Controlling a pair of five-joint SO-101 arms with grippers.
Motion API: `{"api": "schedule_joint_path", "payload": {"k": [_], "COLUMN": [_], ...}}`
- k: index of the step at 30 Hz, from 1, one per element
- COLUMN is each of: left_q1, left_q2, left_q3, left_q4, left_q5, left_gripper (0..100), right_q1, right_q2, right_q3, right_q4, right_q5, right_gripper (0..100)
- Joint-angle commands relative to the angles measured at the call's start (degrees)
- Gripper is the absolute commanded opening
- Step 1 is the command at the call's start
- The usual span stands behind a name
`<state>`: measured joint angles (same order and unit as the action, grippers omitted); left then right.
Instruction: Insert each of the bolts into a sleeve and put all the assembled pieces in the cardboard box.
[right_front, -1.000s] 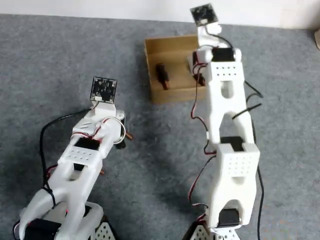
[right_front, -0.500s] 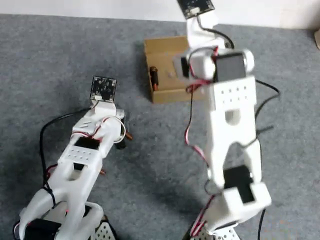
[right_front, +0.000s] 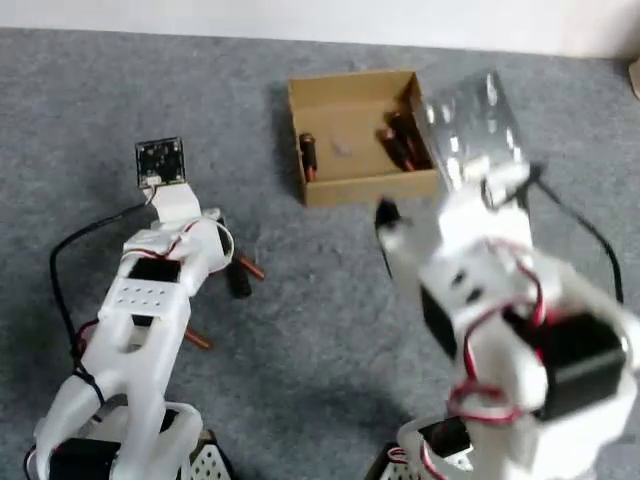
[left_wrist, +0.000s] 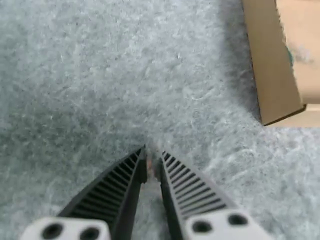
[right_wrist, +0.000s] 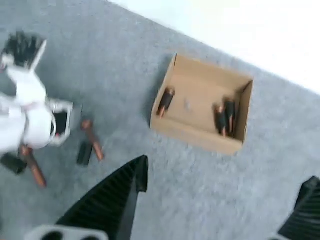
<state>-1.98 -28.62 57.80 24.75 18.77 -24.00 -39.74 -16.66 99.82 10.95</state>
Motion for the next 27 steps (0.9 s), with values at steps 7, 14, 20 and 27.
{"api": "schedule_joint_path", "payload": {"k": [7, 14, 20, 27], "left_q1": [-0.57, -1.89, -1.71, 6.99], "left_q2": [-0.66, -0.75, -0.75, -0.31], "left_q3": [-7.34, -15.6, -14.37, -13.23], "left_q4": [7.38, 22.59, 30.42, 33.23], "left_q5": [0.79, 0.88, 0.88, 0.7], "left_gripper": [5, 5, 5, 0], "right_q1": [0.31, 2.59, 4.53, 4.7], "right_q2": [-30.64, -42.68, -42.86, -43.03], "right_q3": [36.79, 48.66, 55.43, 57.45], "right_q4": [-4.88, -6.73, -13.85, -15.69], "right_q5": [2.81, 3.96, 3.96, 4.04], "right_gripper": [40.9, 40.9, 40.9, 40.9]}}
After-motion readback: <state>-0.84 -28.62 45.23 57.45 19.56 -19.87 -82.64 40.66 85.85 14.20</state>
